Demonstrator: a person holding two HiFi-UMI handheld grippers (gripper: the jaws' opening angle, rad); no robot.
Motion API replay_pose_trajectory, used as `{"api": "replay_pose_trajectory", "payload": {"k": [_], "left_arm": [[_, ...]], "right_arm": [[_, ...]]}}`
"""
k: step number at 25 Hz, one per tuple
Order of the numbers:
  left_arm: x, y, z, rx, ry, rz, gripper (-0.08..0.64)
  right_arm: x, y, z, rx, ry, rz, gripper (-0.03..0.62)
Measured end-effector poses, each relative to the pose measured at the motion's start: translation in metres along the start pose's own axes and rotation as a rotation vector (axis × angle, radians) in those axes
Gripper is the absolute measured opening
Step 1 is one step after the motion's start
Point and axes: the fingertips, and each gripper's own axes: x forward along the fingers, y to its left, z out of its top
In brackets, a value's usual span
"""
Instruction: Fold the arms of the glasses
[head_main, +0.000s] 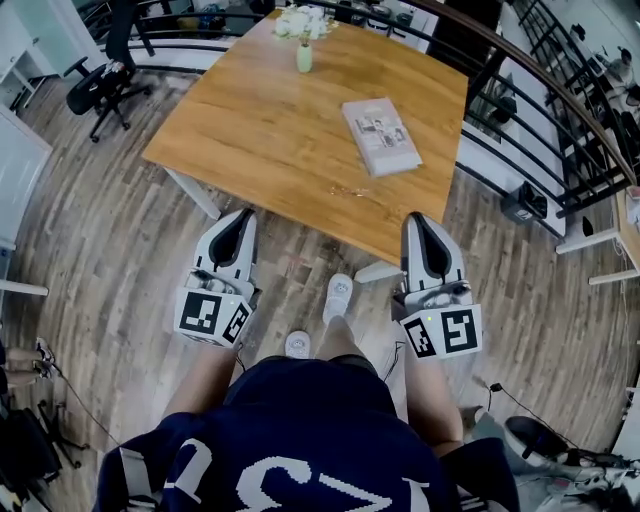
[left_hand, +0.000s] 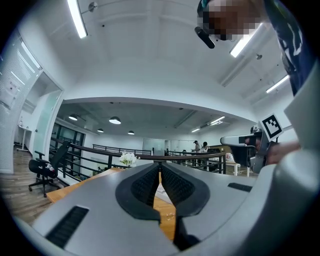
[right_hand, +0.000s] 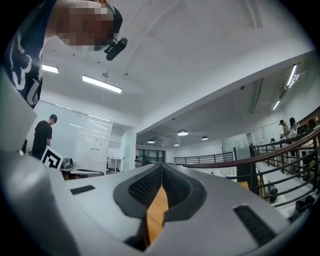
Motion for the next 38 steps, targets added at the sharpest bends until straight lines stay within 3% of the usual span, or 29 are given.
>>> {"api": "replay_pose_trajectory", "payload": {"k": [11, 16, 21, 25, 33, 38], "left_arm": [[0.123, 0.038, 0.014, 0.036, -0.043, 0.112, 0.026], [0.159, 0.050, 0.002, 0.019, -0.032, 0.167, 0.026], [0.188, 0.055, -0.022, 0.009, 0.021, 0.159, 0.026], [0.208, 0.058, -0.050, 0.008, 0.064, 0.106, 0.026], [0.232, 0.055, -0.086, -0.032, 0.129, -0.029, 0.026], [0.233, 0.051, -0.115, -0.059, 0.191, -0.097, 0.026]], "right_arm": [[0.124, -0.092, 0.006, -0.008, -0.046, 0.107, 0.026], [0.159, -0.116, -0.012, 0.004, -0.004, 0.164, 0.026], [0.184, -0.127, -0.036, 0.054, 0.044, 0.180, 0.026], [0.201, -0.122, -0.075, 0.111, 0.128, 0.171, 0.026], [0.186, -0.097, -0.184, 0.320, 0.411, 0.110, 0.028], [0.151, -0.080, -0.264, 0.591, 0.582, -0.002, 0.028]]}}
